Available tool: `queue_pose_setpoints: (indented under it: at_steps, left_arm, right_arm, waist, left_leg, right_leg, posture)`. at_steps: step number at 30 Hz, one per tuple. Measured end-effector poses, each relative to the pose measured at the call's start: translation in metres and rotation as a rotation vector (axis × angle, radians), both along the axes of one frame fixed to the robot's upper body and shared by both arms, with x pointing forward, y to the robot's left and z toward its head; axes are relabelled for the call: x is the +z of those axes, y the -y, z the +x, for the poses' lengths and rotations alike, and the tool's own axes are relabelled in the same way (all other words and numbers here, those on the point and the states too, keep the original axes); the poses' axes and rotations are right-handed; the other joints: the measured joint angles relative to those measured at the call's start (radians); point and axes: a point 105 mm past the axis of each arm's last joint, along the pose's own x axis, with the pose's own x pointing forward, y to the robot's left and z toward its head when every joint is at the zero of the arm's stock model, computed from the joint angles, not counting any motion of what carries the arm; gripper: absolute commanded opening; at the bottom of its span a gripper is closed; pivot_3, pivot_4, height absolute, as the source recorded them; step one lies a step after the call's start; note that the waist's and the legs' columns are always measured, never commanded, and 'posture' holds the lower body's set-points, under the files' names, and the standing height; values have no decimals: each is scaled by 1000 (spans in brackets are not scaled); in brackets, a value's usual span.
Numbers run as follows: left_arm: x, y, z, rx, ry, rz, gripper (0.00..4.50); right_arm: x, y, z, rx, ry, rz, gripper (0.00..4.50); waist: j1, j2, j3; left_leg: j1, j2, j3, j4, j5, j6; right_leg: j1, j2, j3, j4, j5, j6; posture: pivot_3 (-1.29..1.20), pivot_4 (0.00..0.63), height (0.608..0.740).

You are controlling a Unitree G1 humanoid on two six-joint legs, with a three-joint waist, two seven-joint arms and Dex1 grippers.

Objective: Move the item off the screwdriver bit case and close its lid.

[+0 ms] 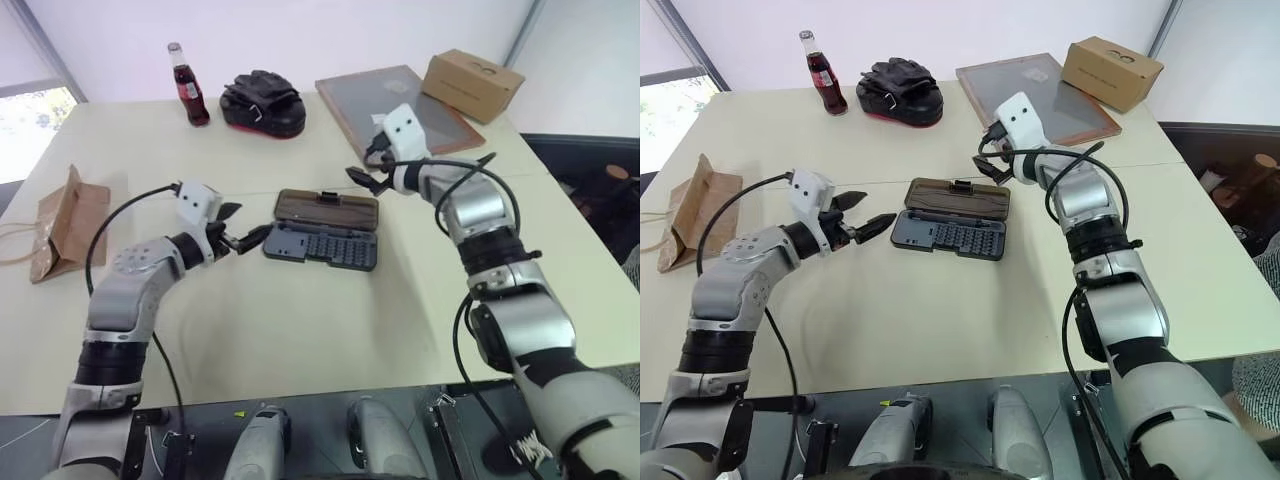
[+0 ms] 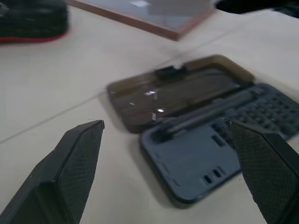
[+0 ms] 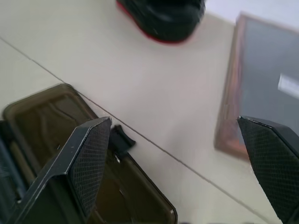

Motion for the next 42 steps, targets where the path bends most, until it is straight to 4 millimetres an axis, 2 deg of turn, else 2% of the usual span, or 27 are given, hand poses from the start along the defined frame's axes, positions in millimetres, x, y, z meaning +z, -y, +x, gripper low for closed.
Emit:
queue_pose_setpoints:
  at_steps: [4, 7, 12, 20, 21, 23, 25, 29, 31, 35, 42]
  left_arm:
    - [6, 4, 6, -35, 5, -4, 4452]
    - [9, 5, 7, -40, 13, -5, 4452]
    - [3, 3, 5, -33, 0, -1, 4452]
    - [6, 2, 6, -11, 22, 12, 4452]
    - [6, 2, 6, -11, 25, 14, 4500]
    - [8, 2, 6, -10, 35, 21, 4500]
    - [9, 2, 6, -6, 41, 24, 4500]
    - [10, 1, 7, 4, 59, 32, 4500]
    - [12, -1, 10, 16, 68, 42, 4500]
    - [14, -13, 16, 56, 79, 70, 4500]
    - [27, -20, 24, 87, 131, 80, 4500]
  right_arm:
    - [-29, 12, 5, -80, -131, 46, 4500]
    - [-46, 13, 4, -95, -177, 46, 4500]
    - [-60, 7, 2, -87, -211, 30, 4500]
    - [-74, 5, 2, -137, -233, 13, 4500]
    - [-76, 5, 2, -144, -239, 11, 3968]
    - [-77, 6, 2, -156, -244, 6, 3212]
    - [-79, 6, 1, -164, -256, 8, 2025]
    - [-76, -1, 2, -160, -251, 25, 37]
    - [-76, -7, 1, -144, -254, 10, 37]
    - [-78, -6, -1, -151, -271, -18, 37]
    - [-79, -14, -9, -146, -284, -66, 37]
  waist:
    - [1, 0, 0]
    - [-5, 1, 0]
    - [-16, 1, 0]
    - [-22, 1, 0]
    - [-23, 1, 0]
    - [-23, 1, 0]
    - [-23, 1, 0]
    - [-22, 1, 0]
    - [-17, 0, 0]
    - [-15, 0, 0]
    - [-21, 0, 0]
  left_leg:
    - [0, 0, 0, 0, 0, 0]
    - [0, 0, 0, 0, 0, 0]
    - [0, 0, 0, 0, 0, 0]
    - [0, 0, 0, 0, 0, 0]
    - [0, 0, 0, 0, 0, 0]
    - [0, 0, 0, 0, 0, 0]
    - [0, 0, 0, 0, 0, 0]
    - [0, 0, 0, 0, 0, 0]
    - [0, 0, 0, 0, 0, 0]
    - [0, -1, 0, 1, 0, 0]
    - [0, 0, -1, 0, 0, 0]
  right_leg:
    - [0, 0, 0, 0, 0, 0]
    - [-1, 0, 1, 0, 0, 0]
    - [-1, 0, 1, 1, 0, 0]
    - [-1, 0, 1, 1, 0, 0]
    - [-1, 0, 1, 1, 0, 0]
    - [-1, 0, 1, 1, 0, 0]
    - [-1, 0, 1, 1, 0, 0]
    - [-1, 0, 1, 2, 0, 0]
    - [0, 0, 1, 1, 0, 0]
    - [0, -1, 1, 1, 0, 0]
    - [-1, 0, 1, 1, 0, 0]
  posture:
    - [0, 150, 740]
    - [0, 150, 740]
    - [0, 150, 740]
    - [0, 150, 740]
    - [0, 150, 740]
    - [0, 150, 740]
    - [0, 150, 740]
    - [0, 150, 740]
    - [0, 150, 740]
    - [0, 150, 740]
    - [0, 150, 740]
